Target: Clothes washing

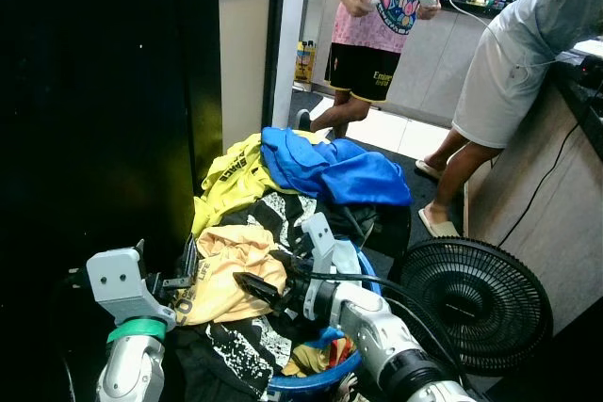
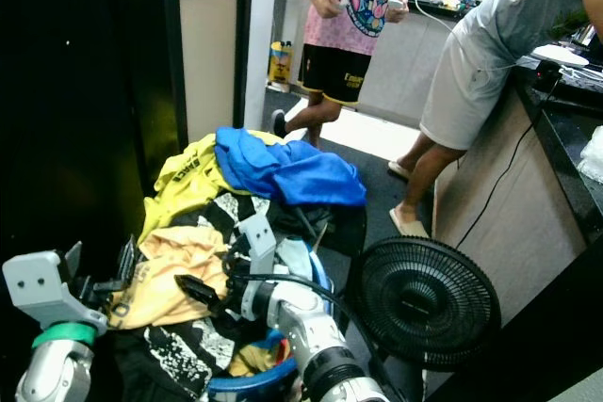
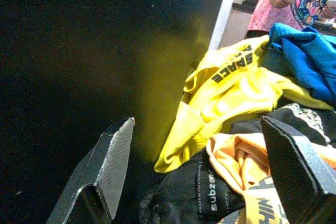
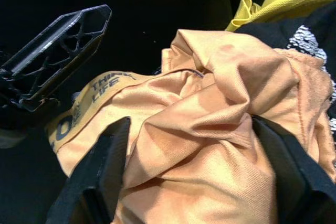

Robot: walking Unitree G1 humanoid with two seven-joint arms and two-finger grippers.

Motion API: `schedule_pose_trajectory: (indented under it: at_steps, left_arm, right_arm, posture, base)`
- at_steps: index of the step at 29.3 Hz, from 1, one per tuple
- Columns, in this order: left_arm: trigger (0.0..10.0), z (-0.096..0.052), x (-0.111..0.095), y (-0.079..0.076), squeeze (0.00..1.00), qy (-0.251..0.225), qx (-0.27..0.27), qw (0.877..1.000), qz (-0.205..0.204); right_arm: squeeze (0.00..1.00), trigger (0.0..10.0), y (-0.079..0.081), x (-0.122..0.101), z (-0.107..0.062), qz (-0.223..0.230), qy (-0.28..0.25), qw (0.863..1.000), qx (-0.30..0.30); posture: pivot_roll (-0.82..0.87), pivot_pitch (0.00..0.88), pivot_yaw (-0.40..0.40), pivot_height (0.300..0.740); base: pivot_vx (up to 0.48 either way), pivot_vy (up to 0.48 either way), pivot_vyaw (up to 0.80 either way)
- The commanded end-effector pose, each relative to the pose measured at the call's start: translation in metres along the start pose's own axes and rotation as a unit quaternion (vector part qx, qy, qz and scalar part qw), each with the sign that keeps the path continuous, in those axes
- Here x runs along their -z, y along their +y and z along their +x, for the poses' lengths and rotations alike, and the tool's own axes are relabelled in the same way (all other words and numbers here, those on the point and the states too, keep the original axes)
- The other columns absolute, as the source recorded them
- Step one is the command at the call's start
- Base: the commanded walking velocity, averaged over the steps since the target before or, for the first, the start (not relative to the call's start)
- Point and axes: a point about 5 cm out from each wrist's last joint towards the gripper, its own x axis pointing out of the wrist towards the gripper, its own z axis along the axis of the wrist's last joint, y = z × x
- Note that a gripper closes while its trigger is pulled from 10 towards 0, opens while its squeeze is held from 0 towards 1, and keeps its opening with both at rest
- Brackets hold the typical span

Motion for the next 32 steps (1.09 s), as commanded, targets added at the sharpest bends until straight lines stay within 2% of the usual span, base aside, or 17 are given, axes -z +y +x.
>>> schedule_pose_trajectory:
  at_steps: [1, 8, 11, 27, 28, 31, 32]
  left_arm:
    - [10.0, -0.001, 0.004, -0.001, 0.0, 0.009, 0.003, 1.0, 0.005]
    - [10.0, 0.0, 0.004, -0.001, 0.0, 0.012, 0.01, 1.0, 0.007]
    - [10.0, 0.0, 0.003, -0.005, 0.0, 0.011, 0.035, 0.999, -0.002]
    - [10.0, 0.003, 0.003, -0.004, 0.0, 0.011, 0.035, 0.999, 0.004]
    - [10.0, 0.003, 0.003, -0.004, 0.0, 0.01, 0.035, 0.999, 0.004]
    - [10.0, 0.004, 0.001, -0.003, 0.0, 0.007, 0.036, 0.999, 0.002]
    - [10.0, 0.004, 0.001, -0.003, 0.0, 0.007, 0.036, 0.999, 0.002]
  right_arm:
    - [0.0, 0.0, -0.001, 0.002, 0.0, -0.002, 0.009, 1.0, 0.003]
    - [0.0, 0.0, -0.002, 0.002, 0.001, -0.006, 0.011, 1.0, 0.007]
    - [0.0, 0.0, -0.005, 0.002, -0.001, -0.008, 0.01, 1.0, 0.012]
    - [0.0, 0.0, -0.01, -0.003, -0.003, -0.006, -0.014, 1.0, 0.023]
    - [0.0, 0.0, -0.012, -0.01, -0.004, -0.003, -0.037, 0.999, 0.031]
    - [0.0, 0.0, -0.018, -0.053, -0.005, 0.031, -0.149, 0.988, 0.041]
    - [0.0, 0.0, -0.018, -0.053, -0.005, 0.031, -0.149, 0.988, 0.041]
  posture:
    - [0.09, 0.031, -0.053, 0.74]
    - [0.09, 0.019, -0.058, 0.74]
    - [0.09, 0.01, -0.056, 0.74]
    - [0.1, 0.0, -0.051, 0.74]
    - [0.1, 0.0, -0.05, 0.74]
    - [0.1, 0.0, -0.046, 0.74]
    - [0.1, 0.0, -0.046, 0.74]
  base:
    - [0.0, 0.0, 0.0]
    - [0.0, 0.0, 0.0]
    - [0.0, 0.0, 0.0]
    - [0.0, 0.0, 0.0]
    - [0.0, 0.0, 0.0]
    - [0.0, 0.0, 0.0]
    - [0.0, 0.0, 0.0]
